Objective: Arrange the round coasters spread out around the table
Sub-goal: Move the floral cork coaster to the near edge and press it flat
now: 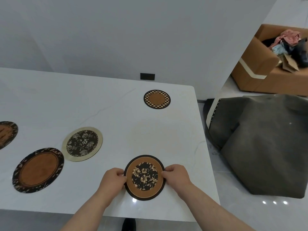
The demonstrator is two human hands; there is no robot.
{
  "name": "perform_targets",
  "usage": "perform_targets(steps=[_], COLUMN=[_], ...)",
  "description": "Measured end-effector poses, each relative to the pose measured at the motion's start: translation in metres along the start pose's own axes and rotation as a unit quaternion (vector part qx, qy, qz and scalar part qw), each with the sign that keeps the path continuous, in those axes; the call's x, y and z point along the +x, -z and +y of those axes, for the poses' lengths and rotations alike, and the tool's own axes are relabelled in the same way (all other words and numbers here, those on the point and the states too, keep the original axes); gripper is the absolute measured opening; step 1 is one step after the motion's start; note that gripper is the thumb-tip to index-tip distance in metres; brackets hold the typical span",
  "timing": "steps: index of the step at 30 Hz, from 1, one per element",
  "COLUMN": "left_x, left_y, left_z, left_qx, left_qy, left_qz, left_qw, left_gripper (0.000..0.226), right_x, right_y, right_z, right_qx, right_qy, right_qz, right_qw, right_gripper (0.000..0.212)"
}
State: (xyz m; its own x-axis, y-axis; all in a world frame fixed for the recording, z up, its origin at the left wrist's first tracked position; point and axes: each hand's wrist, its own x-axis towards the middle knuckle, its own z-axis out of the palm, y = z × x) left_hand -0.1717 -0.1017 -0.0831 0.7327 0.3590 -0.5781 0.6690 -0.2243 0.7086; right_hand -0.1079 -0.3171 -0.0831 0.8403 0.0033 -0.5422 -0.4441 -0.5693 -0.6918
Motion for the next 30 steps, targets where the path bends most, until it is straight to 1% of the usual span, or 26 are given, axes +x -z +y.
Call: perform_targets(steps=[2,8,10,14,15,19,21,23,25,27,30], left_x=[0.002,0.004,0.005,0.012,0.014,0.029,0.037,0.046,0.053,0.060,0.066], left_y=[0.001,-0.002,-0.003,-0.004,-0.004,-0.005,-0.005,-0.006,-0.007,-0.008,-0.010], left_z=[-0.001,0.002,0.005,0.017,0.021,0.037,0.043,0.047,0.049,0.049,0.046], left_qx=[-0.026,0.000,-0.004,-0.023,-0.025,-0.033,-0.033,-0.031,-0.025,-0.020,-0.012], left_qy=[0.009,-0.026,-0.033,-0.048,-0.049,-0.056,-0.058,-0.060,-0.062,-0.062,-0.058], left_qz=[0.003,0.026,0.035,0.036,0.032,0.021,0.021,0.021,0.019,0.019,0.016], left_qw=[1.000,0.999,0.999,0.998,0.998,0.998,0.998,0.998,0.998,0.998,0.998], left_gripper=[0.017,0.017,0.018,0.019,0.018,0.018,0.019,0.019,0.018,0.018,0.017], right_x=[0.000,-0.002,-0.003,0.001,0.004,0.019,0.028,0.036,0.043,0.049,0.053], right_y=[0.001,0.007,0.012,0.022,0.025,0.031,0.032,0.033,0.033,0.033,0.030], right_z=[0.000,0.005,0.004,-0.002,-0.004,-0.016,-0.020,-0.021,-0.021,-0.020,-0.017], right_qx=[0.012,0.015,0.017,0.058,0.071,0.100,0.101,0.097,0.086,0.073,0.047], right_qy=[-0.002,0.009,0.015,0.005,0.001,-0.006,-0.005,-0.005,-0.008,-0.014,-0.020], right_qz=[0.009,0.013,0.014,0.011,0.011,0.016,0.020,0.028,0.036,0.037,0.034], right_qw=[1.000,1.000,1.000,0.998,0.997,0.995,0.995,0.995,0.996,0.997,0.998], right_gripper=[0.017,0.018,0.023,0.037,0.038,0.025,0.029,0.040,0.045,0.041,0.025])
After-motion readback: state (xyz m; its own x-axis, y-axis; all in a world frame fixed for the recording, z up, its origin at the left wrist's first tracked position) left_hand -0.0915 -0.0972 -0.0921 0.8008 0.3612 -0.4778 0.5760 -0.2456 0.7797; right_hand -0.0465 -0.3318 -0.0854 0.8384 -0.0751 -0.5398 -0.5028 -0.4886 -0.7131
